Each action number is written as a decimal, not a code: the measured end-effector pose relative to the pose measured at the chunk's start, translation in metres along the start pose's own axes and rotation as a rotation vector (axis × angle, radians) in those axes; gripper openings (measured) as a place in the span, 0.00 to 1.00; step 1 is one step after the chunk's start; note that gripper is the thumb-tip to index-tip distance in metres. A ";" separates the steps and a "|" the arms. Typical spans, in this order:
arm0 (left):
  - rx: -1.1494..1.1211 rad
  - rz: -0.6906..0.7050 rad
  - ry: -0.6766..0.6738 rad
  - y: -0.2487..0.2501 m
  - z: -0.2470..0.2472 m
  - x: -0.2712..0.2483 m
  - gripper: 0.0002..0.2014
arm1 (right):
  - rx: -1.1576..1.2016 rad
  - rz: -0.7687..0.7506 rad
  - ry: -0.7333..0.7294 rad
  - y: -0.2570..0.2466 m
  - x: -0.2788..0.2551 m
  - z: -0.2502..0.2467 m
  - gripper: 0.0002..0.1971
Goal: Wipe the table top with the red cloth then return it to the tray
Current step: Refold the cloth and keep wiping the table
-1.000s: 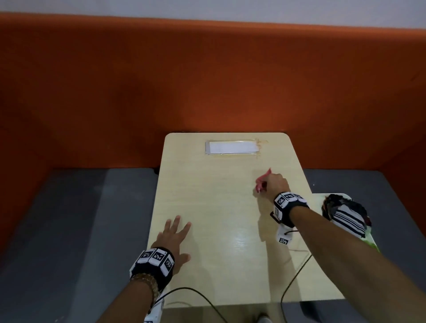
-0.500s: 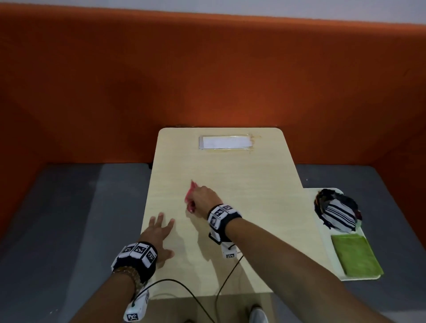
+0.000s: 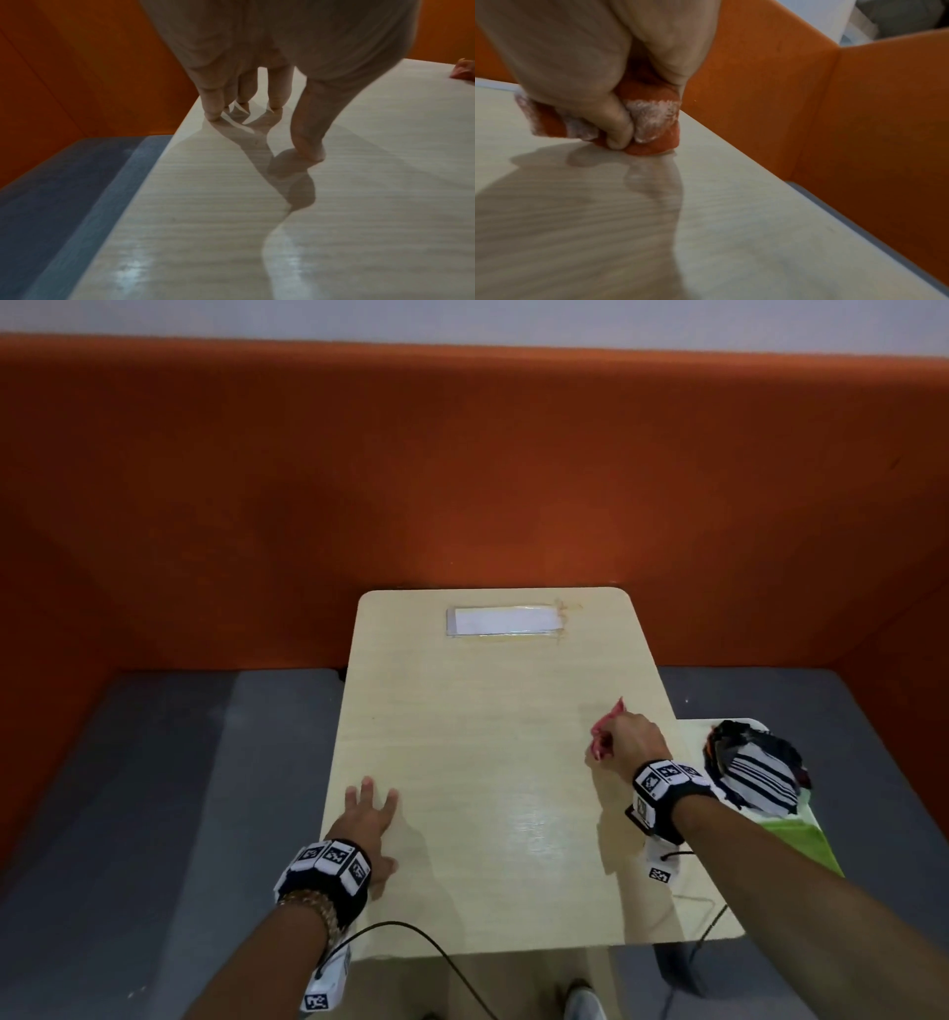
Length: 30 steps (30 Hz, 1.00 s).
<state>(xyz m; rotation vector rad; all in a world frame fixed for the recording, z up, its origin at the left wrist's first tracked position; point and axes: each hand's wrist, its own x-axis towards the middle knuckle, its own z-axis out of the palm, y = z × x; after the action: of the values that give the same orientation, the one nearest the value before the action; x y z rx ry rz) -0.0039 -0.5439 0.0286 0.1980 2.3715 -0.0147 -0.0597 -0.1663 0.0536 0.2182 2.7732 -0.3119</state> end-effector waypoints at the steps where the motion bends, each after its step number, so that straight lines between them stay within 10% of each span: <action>1: -0.004 0.005 -0.004 -0.001 0.000 0.000 0.49 | -0.002 -0.015 -0.012 -0.010 -0.001 0.002 0.10; 14: -0.083 0.058 0.055 -0.006 0.015 -0.008 0.44 | -0.080 -0.629 -0.098 -0.273 0.041 0.064 0.08; 30: -0.079 0.182 0.043 -0.032 0.029 -0.026 0.43 | -0.092 -0.781 -0.137 -0.291 0.036 0.067 0.07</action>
<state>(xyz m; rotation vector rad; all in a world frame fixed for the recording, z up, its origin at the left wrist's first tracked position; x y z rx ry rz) 0.0294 -0.5810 0.0241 0.3786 2.3826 0.1709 -0.1269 -0.4591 0.0337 -0.8888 2.6005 -0.3588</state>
